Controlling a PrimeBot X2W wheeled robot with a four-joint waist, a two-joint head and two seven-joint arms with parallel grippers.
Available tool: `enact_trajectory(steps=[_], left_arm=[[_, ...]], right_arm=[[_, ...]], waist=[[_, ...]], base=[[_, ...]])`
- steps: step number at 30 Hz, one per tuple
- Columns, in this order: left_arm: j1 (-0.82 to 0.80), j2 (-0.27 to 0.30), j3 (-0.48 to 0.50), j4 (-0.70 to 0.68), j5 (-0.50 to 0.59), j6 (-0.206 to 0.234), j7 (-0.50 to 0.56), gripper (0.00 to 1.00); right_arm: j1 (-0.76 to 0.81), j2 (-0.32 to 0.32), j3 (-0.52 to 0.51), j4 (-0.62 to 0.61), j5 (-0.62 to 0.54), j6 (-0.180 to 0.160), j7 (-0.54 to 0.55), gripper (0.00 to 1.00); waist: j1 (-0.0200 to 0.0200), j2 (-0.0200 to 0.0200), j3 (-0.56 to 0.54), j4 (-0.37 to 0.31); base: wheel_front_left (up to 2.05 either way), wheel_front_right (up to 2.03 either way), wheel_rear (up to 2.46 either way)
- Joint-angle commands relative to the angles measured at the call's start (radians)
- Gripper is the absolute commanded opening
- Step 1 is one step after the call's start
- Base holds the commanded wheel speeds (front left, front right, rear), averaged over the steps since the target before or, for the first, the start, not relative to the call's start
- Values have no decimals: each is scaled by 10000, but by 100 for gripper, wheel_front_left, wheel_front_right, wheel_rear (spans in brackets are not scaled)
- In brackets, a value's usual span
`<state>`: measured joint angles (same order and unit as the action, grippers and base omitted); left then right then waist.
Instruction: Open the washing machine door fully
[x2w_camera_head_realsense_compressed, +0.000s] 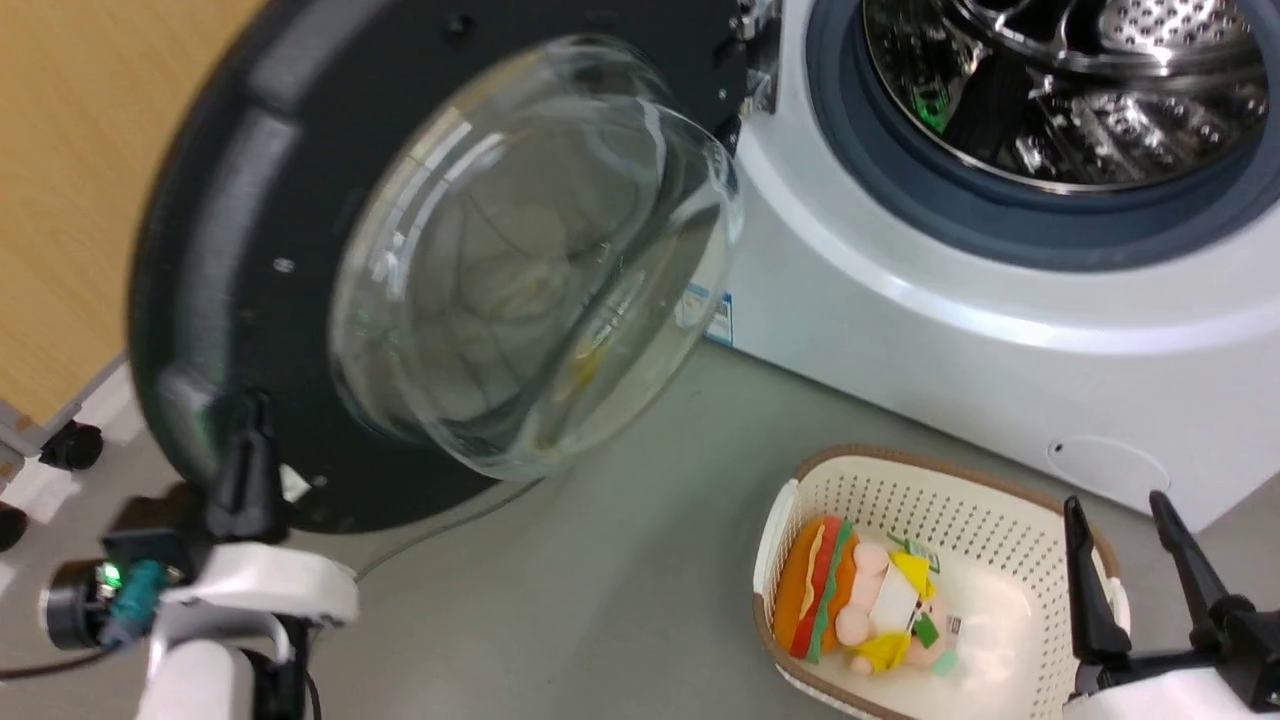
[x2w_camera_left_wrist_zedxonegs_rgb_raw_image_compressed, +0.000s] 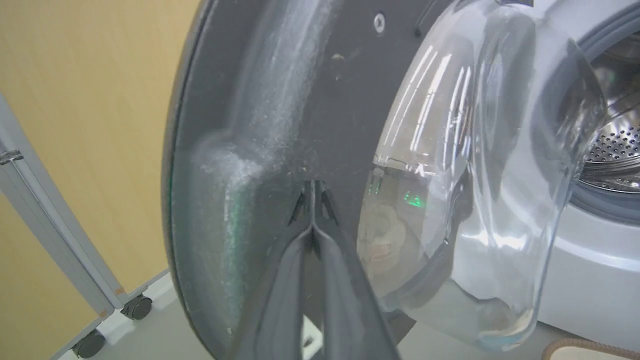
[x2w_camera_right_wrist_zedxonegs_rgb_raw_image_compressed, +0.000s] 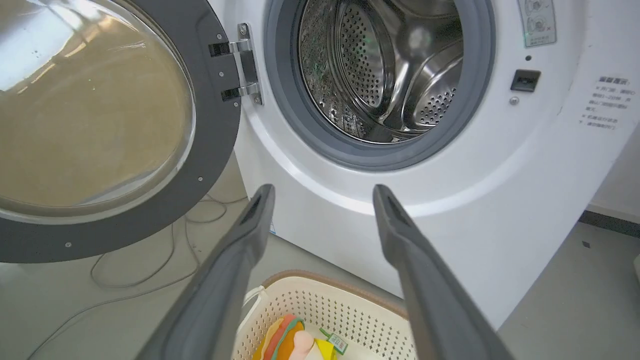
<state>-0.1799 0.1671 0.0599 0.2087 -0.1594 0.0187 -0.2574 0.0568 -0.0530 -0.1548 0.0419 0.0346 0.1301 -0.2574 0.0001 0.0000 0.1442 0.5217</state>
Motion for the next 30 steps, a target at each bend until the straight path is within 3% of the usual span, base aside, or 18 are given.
enact_trajectory(steps=[1, 17, 30], left_arm=[[-369, -42, 311, 115, -113, 38, -44, 0], [-2492, 395, 2768, 1579, -17, 61, -44, 0], [-3589, 1413, 4125, 2939, 89, -145, -44, 0]], right_arm=[[-248, 28, -12, -83, -118, 6, -44, 100], [-1218, 8, -50, -320, -930, 6, -44, 100], [-1590, -154, -59, -343, -948, 6, -44, 100]], waist=[[-1, 0, 326, -135], [-1, 0, 2144, -910], [-1, 0, 2762, -1414]], base=[[0, 0, 0], [0, 0, 0], [0, 0, 0]])
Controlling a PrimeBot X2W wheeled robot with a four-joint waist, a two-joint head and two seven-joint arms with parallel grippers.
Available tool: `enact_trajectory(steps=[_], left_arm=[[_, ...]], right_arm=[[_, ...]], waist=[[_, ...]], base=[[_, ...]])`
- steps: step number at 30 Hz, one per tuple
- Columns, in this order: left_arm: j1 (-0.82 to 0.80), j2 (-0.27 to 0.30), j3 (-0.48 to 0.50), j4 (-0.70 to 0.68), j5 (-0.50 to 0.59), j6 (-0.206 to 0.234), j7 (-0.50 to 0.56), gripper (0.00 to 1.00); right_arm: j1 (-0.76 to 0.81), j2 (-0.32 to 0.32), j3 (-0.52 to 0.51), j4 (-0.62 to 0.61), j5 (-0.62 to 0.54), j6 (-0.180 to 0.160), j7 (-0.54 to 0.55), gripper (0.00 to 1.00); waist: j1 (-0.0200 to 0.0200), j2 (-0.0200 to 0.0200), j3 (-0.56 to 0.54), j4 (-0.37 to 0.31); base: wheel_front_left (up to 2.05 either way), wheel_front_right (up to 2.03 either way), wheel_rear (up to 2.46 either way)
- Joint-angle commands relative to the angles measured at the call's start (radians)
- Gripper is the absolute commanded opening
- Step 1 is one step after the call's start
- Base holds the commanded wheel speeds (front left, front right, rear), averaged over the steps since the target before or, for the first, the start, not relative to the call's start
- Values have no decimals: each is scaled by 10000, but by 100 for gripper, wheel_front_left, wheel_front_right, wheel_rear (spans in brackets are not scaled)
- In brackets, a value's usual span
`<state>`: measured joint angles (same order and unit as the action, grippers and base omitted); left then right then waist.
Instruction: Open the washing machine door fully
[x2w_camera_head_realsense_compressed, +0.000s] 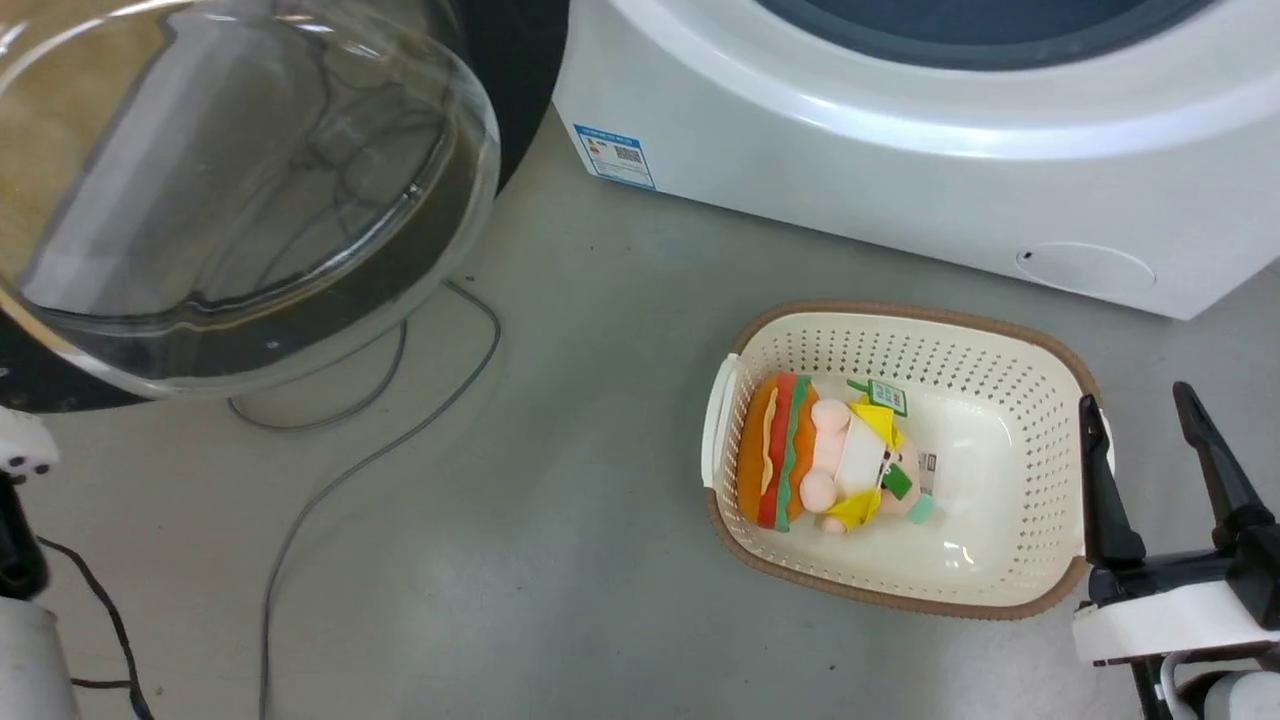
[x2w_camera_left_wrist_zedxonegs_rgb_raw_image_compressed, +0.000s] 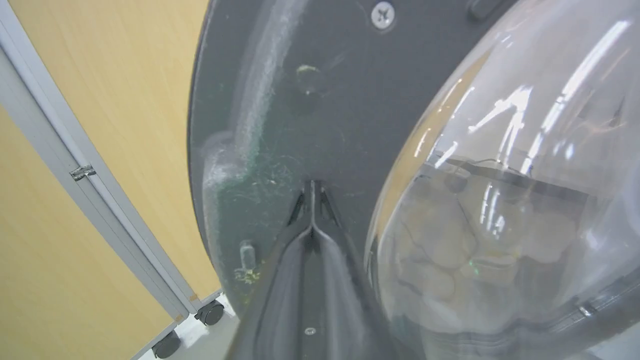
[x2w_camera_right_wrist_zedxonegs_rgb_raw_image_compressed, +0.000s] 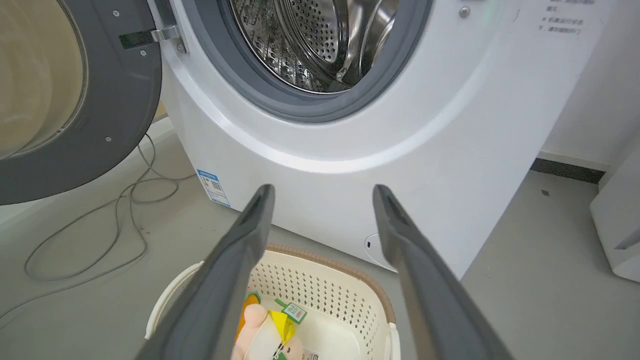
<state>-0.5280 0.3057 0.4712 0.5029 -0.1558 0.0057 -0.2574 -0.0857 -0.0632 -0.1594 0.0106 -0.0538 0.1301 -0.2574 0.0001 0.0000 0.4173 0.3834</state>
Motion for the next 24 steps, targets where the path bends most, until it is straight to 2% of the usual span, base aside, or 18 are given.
enact_trajectory(steps=[1, 16, 24], left_arm=[[-179, 96, 66, 107, 80, -46, -44, 0], [-1129, 649, 618, 1569, 280, -430, -44, 0], [-488, 222, 776, 537, 580, -615, -44, 0]], right_arm=[[-178, -68, -25, -35, -65, 6, -44, 100], [-231, -254, -8, 33, -77, 6, -44, 100], [-51, -70, -26, 182, -27, 6, -44, 100]], waist=[[-1, 0, 71, -51], [-1, 0, 146, -212], [-1, 0, -654, -179]], base=[[0, 0, 0], [0, 0, 0], [0, 0, 0]])
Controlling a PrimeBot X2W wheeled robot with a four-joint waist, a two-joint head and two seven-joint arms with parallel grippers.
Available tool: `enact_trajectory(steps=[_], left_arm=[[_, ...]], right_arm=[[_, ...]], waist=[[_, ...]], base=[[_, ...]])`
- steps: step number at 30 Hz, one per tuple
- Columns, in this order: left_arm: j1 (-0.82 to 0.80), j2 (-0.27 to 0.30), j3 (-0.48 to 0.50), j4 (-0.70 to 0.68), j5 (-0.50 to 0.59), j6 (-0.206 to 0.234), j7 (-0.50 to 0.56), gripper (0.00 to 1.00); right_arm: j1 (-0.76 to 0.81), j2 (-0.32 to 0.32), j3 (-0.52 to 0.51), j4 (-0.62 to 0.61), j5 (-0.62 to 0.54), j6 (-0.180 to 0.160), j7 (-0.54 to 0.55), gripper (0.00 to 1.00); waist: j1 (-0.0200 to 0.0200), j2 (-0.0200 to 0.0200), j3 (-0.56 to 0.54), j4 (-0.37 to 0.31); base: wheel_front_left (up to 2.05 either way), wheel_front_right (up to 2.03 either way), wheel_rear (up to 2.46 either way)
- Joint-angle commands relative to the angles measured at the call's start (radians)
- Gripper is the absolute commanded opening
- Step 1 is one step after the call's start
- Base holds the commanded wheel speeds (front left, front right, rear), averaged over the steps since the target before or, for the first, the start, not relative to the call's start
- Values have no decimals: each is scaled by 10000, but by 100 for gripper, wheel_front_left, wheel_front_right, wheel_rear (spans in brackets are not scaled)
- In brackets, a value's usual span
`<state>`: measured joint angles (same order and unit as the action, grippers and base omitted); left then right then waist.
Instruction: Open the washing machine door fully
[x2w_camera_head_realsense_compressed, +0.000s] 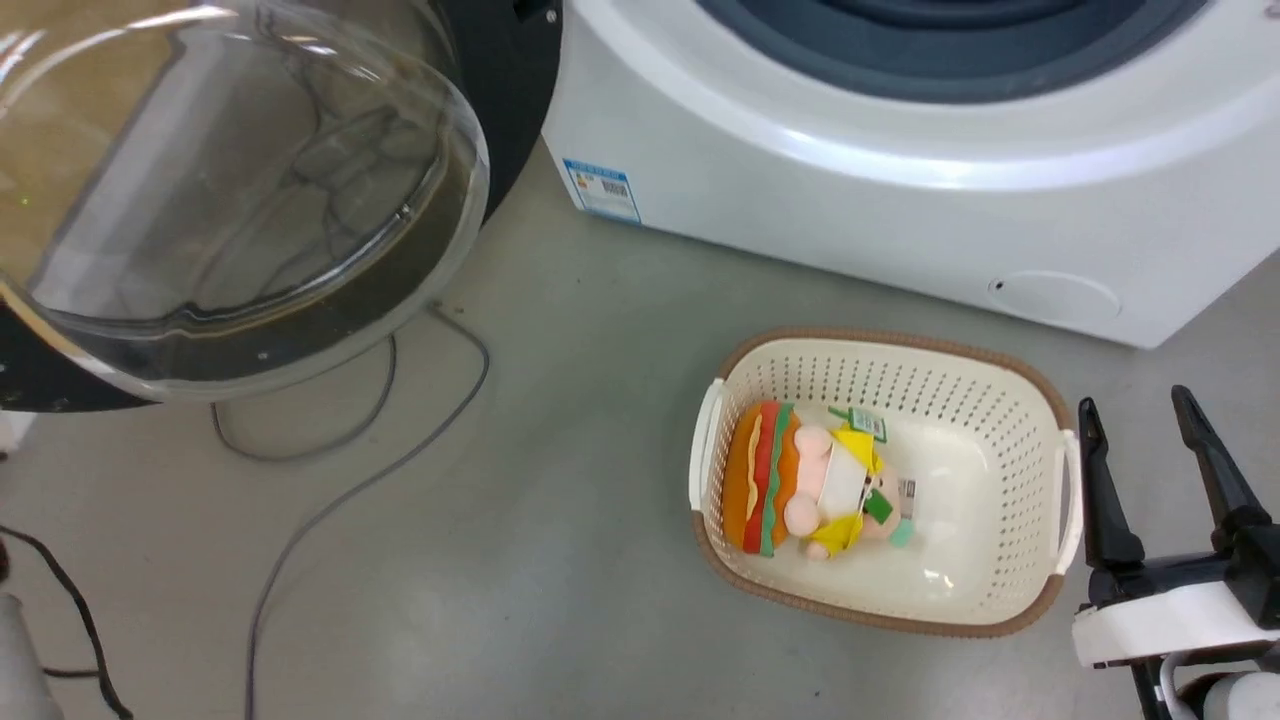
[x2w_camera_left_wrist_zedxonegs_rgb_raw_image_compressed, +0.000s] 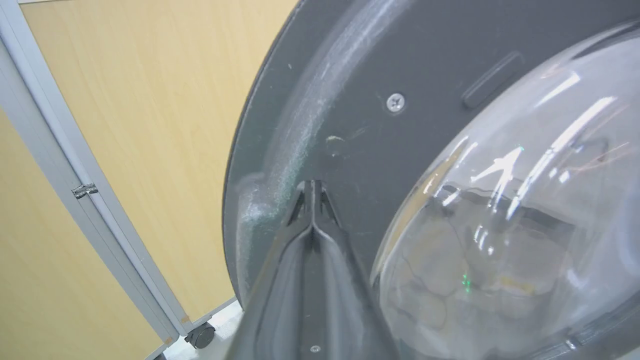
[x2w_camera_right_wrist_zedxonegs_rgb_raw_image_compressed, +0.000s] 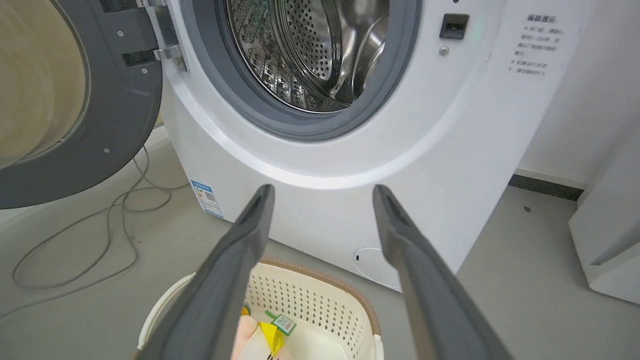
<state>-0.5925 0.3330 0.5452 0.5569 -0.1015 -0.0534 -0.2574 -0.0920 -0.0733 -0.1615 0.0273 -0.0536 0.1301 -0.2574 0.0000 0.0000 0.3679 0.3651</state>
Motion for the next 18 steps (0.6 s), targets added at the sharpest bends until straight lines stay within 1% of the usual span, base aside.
enact_trajectory(steps=[1, 8, 13, 18], left_arm=[[263, -128, 38, -170, 62, -70, -44, 0], [942, -584, -93, -1270, 218, -404, -44, 0], [1462, -839, -379, -1924, 412, -563, -44, 0], [2002, -1195, -738, -2551, 505, -654, -44, 0]], right_arm=[[44, 53, -11, 30, -19, 6, -44, 100], [269, 177, -47, 77, 85, 6, -44, 100], [460, 220, -15, 91, 192, 6, -44, 100], [674, 227, 27, 21, 578, 6, -44, 100]], waist=[[0, 0, -274, 11], [0, 0, -1110, -3], [0, 0, -1725, -123], [0, 0, -2280, -341]], base=[[0, 0, 0], [0, 0, 0], [0, 0, 0], [0, 0, 0]])
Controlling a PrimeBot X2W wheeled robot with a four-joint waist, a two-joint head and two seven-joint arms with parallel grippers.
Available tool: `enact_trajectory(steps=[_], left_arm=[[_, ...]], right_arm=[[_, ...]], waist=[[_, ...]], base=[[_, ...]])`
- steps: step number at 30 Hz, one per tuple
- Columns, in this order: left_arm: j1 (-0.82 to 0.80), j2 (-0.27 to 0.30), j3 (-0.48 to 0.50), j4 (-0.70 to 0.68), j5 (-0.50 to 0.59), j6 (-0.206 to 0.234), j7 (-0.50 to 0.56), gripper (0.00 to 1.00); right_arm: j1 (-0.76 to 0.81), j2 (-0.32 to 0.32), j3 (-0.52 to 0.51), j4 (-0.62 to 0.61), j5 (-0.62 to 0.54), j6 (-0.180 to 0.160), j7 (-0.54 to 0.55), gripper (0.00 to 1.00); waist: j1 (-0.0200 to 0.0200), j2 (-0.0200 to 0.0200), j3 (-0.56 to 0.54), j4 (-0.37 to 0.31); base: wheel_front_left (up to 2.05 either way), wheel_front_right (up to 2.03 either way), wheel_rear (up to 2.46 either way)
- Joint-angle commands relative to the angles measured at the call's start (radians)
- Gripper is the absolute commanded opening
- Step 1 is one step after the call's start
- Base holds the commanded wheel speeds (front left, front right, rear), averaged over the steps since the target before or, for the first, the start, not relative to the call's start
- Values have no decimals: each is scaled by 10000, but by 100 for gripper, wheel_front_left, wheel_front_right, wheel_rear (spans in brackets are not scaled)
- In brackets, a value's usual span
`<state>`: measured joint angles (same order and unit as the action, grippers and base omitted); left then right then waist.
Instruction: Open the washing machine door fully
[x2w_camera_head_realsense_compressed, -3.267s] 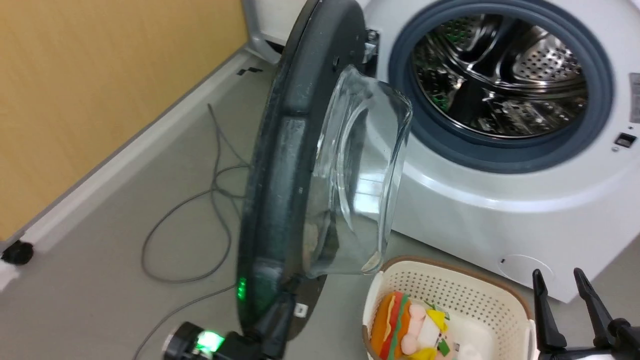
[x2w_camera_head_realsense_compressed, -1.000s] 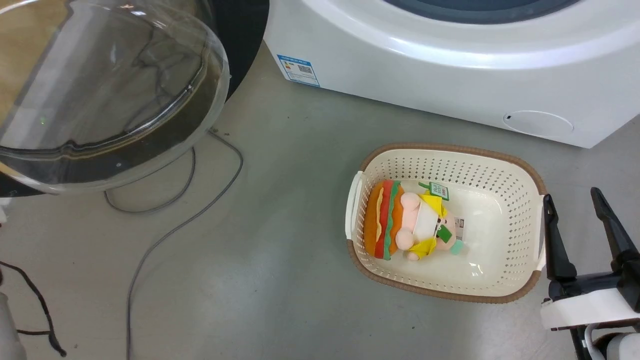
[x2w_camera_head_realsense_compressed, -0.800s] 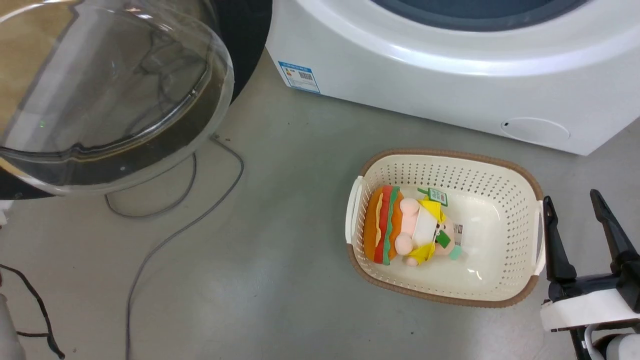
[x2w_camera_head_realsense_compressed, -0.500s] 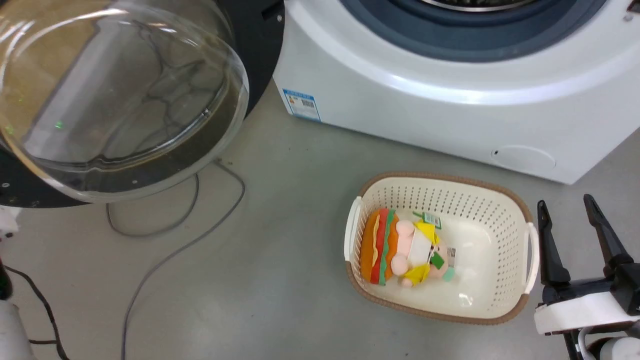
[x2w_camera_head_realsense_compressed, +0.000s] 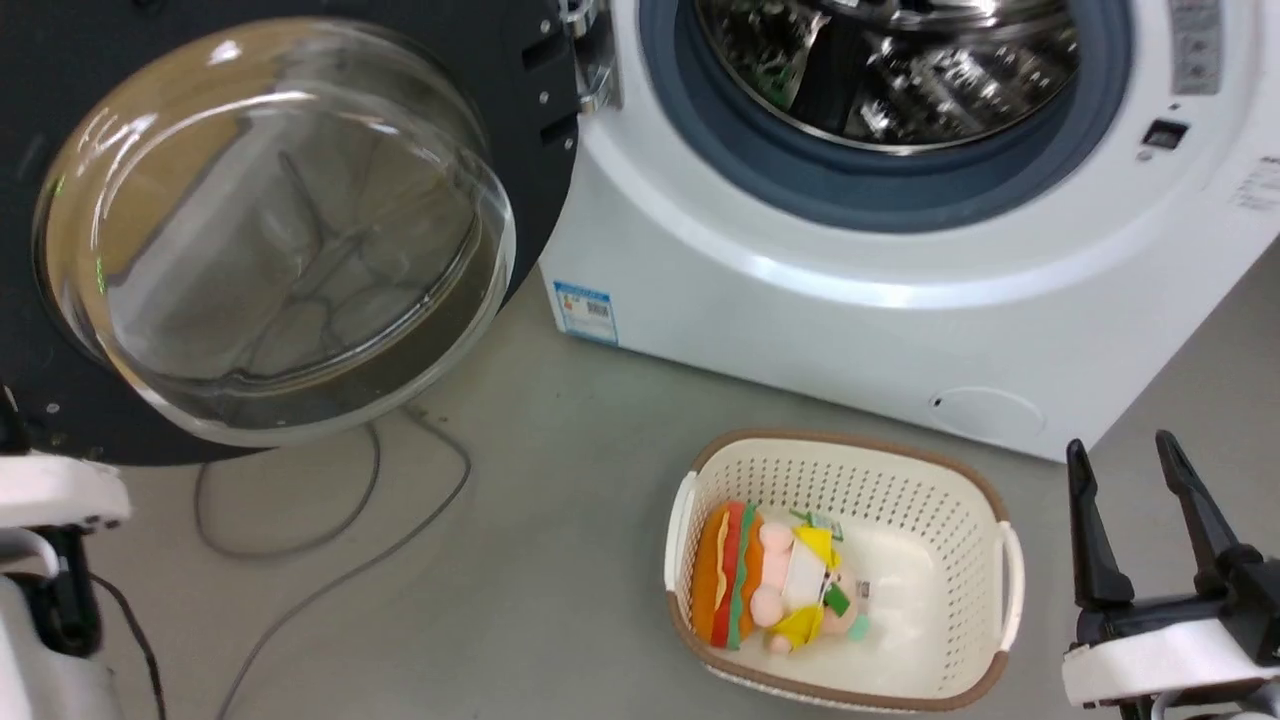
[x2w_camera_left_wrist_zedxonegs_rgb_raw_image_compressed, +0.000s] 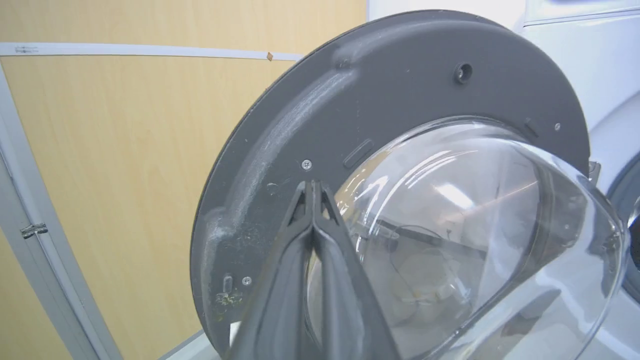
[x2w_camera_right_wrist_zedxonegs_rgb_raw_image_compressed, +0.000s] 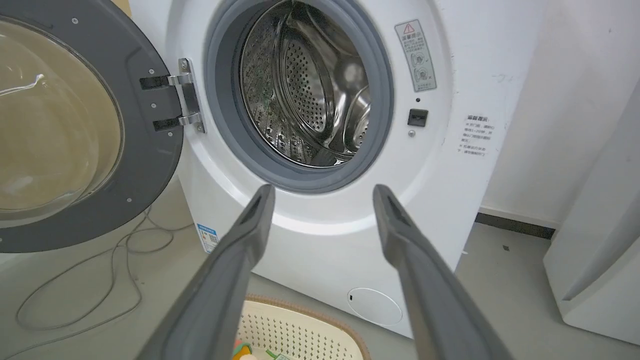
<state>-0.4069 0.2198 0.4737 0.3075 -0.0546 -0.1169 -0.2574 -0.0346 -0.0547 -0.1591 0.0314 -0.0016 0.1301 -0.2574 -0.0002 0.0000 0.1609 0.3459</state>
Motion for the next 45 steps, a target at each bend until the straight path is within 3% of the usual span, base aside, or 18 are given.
enact_trajectory(steps=[1, 13, 22, 23, 24, 25, 43, 44, 45], left_arm=[[305, -166, -77, -212, 58, -28, -44, 0], [2564, -1306, -1569, -1857, 584, -78, -44, 0], [3518, -1612, -2521, -2180, 270, -42, -44, 0], [3594, -1623, -2576, -2156, 231, -33, -44, 17], [3661, -1634, -2637, -2156, 179, -28, -44, 62], [3733, -1643, -2719, -2193, 180, -8, -44, 100], [4421, -1690, -3186, -1973, -537, -75, -44, 100], [4311, -1699, -3191, -1985, -531, -63, 1, 0], [4306, -1703, -3210, -1986, -530, -62, 16, 0]], right_arm=[[140, 42, 21, -34, 116, 6, -44, 100], [781, 44, 146, -185, 544, 6, -44, 100], [993, 44, 296, -227, 583, 6, -44, 100], [1029, 44, 307, -225, 581, 6, -44, 100], [1065, 44, 318, -226, 590, 6, -44, 100], [1107, 44, 329, -223, 588, 6, -44, 100], [1368, 45, 600, -142, 631, 6, -44, 100], [1293, 17, 591, -132, 606, 0, 1, 0], [1291, 15, 596, -131, 607, 0, 7, 0]], waist=[[2, 0, -321, -225], [2, 0, -1413, -1085], [2, 0, -1725, -2003], [2, 0, -1755, -2095], [2, 0, -1785, -2177], [2, 0, -1811, -2252], [2, 0, -1900, -3324], [2, 0, -1905, -3317], [2, 0, -1902, -3331]], base=[[0, 0, 0], [0, 0, 0], [0, 0, 0], [0, 0, 0], [0, 0, 0], [0, 0, 0], [0, 0, 0], [0, 0, 0], [0, 0, 0]])
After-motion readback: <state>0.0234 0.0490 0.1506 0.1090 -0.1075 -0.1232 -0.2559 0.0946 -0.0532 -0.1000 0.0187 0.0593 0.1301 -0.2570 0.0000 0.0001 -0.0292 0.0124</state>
